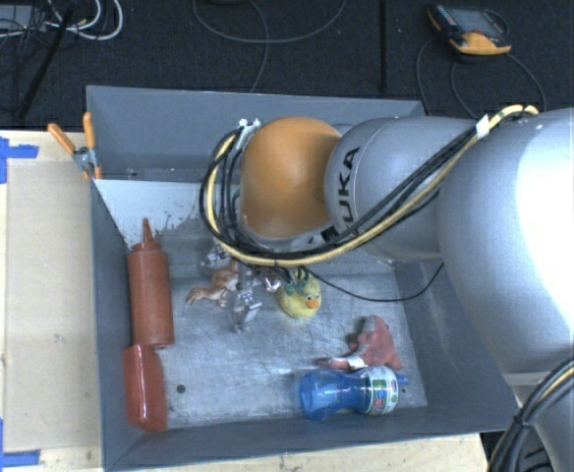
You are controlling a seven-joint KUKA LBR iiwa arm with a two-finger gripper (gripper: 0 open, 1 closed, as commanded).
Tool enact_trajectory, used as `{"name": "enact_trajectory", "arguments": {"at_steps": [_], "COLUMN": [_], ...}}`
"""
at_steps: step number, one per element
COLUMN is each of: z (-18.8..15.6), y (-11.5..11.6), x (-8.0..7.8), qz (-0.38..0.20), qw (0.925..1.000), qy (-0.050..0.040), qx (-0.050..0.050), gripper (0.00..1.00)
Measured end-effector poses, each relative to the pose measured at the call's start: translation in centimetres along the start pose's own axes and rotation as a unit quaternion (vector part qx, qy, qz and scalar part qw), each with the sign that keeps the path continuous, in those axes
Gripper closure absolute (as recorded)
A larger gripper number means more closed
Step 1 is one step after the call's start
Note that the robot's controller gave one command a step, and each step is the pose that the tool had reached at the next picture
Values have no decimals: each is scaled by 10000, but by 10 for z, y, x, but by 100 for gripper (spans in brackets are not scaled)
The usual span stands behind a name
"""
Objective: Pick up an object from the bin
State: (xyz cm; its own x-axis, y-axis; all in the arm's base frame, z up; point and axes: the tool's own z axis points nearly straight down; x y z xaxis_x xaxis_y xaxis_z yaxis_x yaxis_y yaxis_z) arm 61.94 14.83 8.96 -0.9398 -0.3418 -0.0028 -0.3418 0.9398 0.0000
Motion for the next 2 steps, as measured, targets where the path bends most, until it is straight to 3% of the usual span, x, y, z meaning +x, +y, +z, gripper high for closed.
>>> {"name": "enact_trajectory", "arguments": {"at_steps": [1, 2], "z": [16, 16], "y": [-11, -11], "x": [-2, -2], "qz": [242, 249], "qw": [9997, 9997], "qy": [-28, -27], "qx": [-9, -11], "gripper": [100, 100]}}
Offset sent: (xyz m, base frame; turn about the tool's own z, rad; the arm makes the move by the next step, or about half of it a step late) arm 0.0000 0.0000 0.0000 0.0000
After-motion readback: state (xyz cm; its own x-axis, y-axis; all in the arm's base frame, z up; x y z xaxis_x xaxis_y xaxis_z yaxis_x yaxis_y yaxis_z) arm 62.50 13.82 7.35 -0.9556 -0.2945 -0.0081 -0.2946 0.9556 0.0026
